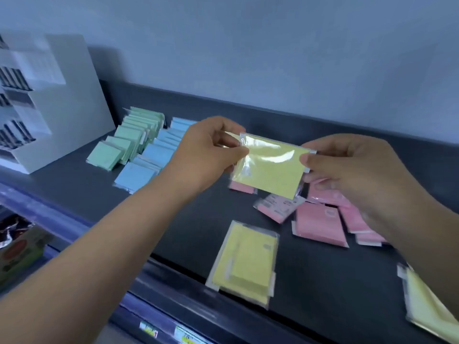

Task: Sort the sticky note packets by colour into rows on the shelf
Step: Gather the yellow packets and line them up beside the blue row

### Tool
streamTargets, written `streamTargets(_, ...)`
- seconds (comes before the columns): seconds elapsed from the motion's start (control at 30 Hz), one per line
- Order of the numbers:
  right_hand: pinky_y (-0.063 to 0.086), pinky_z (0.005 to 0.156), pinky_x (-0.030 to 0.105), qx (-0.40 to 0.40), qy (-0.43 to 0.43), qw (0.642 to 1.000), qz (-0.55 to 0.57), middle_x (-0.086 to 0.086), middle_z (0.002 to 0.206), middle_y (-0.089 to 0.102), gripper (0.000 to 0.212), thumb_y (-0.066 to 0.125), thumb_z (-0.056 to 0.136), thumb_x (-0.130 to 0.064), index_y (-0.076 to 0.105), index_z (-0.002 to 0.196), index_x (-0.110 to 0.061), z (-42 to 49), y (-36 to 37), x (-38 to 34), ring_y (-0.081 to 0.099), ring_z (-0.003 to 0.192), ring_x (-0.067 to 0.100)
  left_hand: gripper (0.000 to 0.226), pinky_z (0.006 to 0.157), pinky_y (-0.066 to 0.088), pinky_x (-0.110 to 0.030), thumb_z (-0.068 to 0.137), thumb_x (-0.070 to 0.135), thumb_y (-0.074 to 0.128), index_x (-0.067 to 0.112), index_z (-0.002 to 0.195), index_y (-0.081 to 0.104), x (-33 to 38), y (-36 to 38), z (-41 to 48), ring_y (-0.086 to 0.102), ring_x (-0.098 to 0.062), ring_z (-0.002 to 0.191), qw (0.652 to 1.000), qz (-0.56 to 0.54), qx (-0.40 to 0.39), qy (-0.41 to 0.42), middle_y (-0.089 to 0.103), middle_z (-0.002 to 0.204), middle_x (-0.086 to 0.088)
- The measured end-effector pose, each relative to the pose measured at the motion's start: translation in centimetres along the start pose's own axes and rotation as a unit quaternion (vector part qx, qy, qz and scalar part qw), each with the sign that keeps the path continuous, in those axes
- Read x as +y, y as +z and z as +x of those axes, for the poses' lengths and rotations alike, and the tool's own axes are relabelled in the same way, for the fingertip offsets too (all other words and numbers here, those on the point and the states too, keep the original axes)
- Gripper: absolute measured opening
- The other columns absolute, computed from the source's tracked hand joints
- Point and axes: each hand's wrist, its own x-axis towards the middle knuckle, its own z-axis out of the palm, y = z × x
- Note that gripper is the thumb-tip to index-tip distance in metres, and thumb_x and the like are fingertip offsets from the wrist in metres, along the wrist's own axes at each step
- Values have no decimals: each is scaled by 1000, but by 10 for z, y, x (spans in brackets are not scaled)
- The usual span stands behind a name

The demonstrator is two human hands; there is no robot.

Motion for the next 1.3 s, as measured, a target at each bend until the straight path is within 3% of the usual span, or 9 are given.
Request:
streamTargets(0.1, 63, 79, 44, 9, -11, 999, -39, -2, 79, 79, 7, 75, 91, -18, 79, 91, -24, 15, 17, -7, 76, 76, 17, 22, 75, 64, -45, 87, 4, 75, 15, 105, 71, -4, -16, 21, 64, -15, 71, 1000, -3, -28, 4, 68, 87, -8)
streamTargets(0.27, 60, 69, 29, 87, -25, 995, -34, -1, 70, 75, 9, 77, 90, -12, 77, 87, -20, 37, 31, -27, 72, 65, 12, 18, 76, 60, -35, 95, 13, 67, 14, 112, 73, -11, -44, 67, 67, -15, 81, 995, -47, -93, -7, 75, 94, -7)
streamTargets(0.37, 62, 75, 35, 151, -38, 987, -38, -3, 66, 74, 14, 77, 89, -13, 76, 80, -23, 45, 43, -32, 72, 64, 14, 18, 76, 54, -26, 92, 9, 64, 15, 106, 74, -29, -46, 99, 66, -7, 86, 986, 124, -88, 70, 75, 100, 1)
streamTargets(0.47, 63, 84, 44, 184, -50, 979, -65, 3, 72, 75, 10, 75, 90, -15, 76, 84, -24, 46, 58, -36, 73, 70, 20, 30, 82, 46, -23, 87, 11, 63, 19, 115, 69, -48, -44, 119, 62, -12, 100, 920, 319, -168, 154, 70, 113, 5)
streamTargets(0.57, 63, 85, 45, 204, -59, 972, -98, 1, 74, 75, 7, 74, 89, -19, 77, 89, -25, 49, 69, -36, 72, 69, 17, 42, 81, 48, -33, 80, 12, 66, 18, 120, 58, -64, -39, 132, 59, -26, 102, 867, 407, -201, 204, 62, 115, -1)
streamTargets(0.7, 62, 85, 48, 224, -63, 966, -111, -3, 74, 74, 9, 74, 87, -22, 77, 86, -30, 58, 75, -31, 73, 74, 19, 50, 80, 52, -48, 74, 13, 71, 18, 119, 50, -76, -30, 141, 51, -31, 100, 834, 456, -173, 260, 53, 112, -3)
streamTargets(1.03, 61, 85, 50, 288, -60, 953, -70, 12, 87, 74, 12, 71, 87, -16, 78, 91, -26, 81, 80, -13, 74, 85, 30, 44, 79, 35, -34, 72, 7, 71, 18, 111, 55, -84, -19, 140, 40, -30, 112, 823, 494, -113, 257, 49, 118, -5)
streamTargets(1.17, 60, 86, 49, 279, -63, 955, -84, 5, 86, 74, 14, 71, 86, -21, 79, 96, -25, 92, 84, -8, 73, 87, 29, 51, 84, 35, -38, 73, 16, 76, 19, 117, 51, -87, -19, 135, 43, -28, 115, 807, 514, -107, 269, 49, 123, -3)
streamTargets(1.3, 60, 88, 49, 273, -74, 955, -90, -1, 83, 72, 15, 71, 86, -21, 79, 97, -26, 98, 82, -3, 72, 88, 29, 54, 81, 32, -39, 68, 26, 79, 18, 114, 52, -87, -15, 135, 44, -28, 111, 770, 551, -79, 311, 51, 119, -4)
